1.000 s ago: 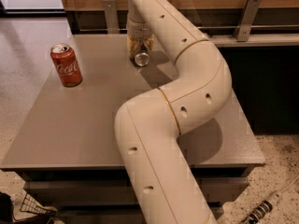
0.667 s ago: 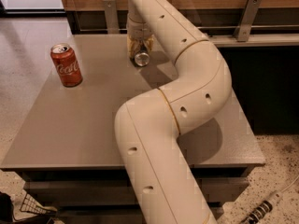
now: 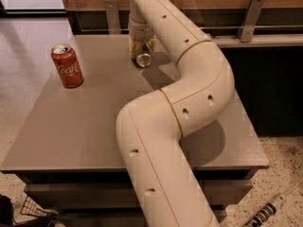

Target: Place redbull can upright

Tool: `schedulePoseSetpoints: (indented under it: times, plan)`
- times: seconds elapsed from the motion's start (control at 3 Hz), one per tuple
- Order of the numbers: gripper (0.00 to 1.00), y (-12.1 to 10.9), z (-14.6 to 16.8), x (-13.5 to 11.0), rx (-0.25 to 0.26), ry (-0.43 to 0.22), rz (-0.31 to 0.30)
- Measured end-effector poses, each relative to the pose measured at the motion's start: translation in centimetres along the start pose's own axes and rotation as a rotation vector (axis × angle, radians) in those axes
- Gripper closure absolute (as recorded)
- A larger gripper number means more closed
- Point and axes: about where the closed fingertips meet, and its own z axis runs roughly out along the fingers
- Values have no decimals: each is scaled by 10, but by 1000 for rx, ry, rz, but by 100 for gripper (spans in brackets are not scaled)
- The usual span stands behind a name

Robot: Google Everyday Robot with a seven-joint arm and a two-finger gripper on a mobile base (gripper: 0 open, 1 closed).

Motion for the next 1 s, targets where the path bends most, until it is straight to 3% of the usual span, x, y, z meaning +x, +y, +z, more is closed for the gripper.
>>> schedulePoseSetpoints:
  times: [0.33, 0.67, 1.0]
  plan:
    - [100, -58, -47, 14, 120, -29, 66]
    - [100, -94, -80, 33, 200, -43, 112]
    - [100, -110, -120, 40, 188, -156, 118]
